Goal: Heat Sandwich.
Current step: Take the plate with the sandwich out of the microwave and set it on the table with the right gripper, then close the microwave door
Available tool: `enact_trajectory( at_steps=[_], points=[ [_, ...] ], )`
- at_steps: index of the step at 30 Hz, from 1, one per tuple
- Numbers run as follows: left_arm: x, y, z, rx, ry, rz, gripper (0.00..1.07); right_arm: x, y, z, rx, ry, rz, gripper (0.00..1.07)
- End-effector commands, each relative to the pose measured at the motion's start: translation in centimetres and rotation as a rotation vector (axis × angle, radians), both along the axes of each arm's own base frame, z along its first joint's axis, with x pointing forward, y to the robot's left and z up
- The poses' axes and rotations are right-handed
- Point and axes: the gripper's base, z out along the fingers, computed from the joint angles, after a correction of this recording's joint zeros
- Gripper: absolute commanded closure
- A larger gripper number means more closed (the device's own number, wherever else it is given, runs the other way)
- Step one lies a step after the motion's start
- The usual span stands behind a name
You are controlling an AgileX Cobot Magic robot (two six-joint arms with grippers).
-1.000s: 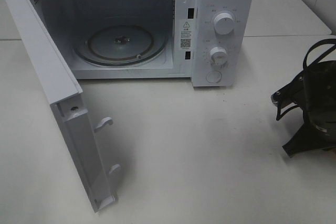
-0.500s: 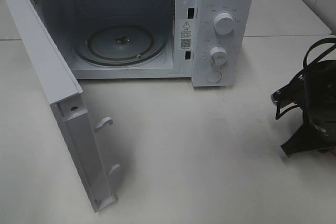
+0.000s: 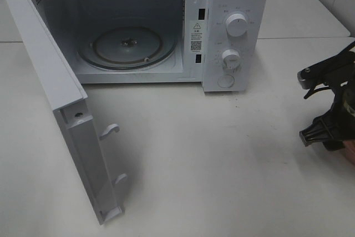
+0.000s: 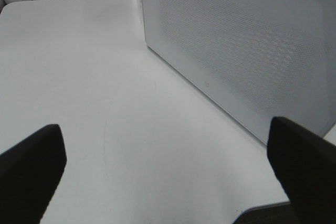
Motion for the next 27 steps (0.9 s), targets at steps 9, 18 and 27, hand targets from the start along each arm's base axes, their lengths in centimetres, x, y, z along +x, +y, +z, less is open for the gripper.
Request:
enact_trajectory(
  at_steps=[9,18,27],
  points=[
    [-0.4,0.0,0.0,-0.002,-0.035,0.004,0.05,-3.6,0.4,4.8,0.176,0.077,0.062,0.24],
    [-0.4,0.0,0.0,-0.002,-0.035,0.004,0.05,-7.8,-0.3,8.9,0.248,0.077,0.099,0.25],
    [-0.4,0.0,0.0,-0.002,-0.035,0.004,0.05,-12.2,-1.9,12.6,0.270,-0.060,0.111,0.27]
  ],
)
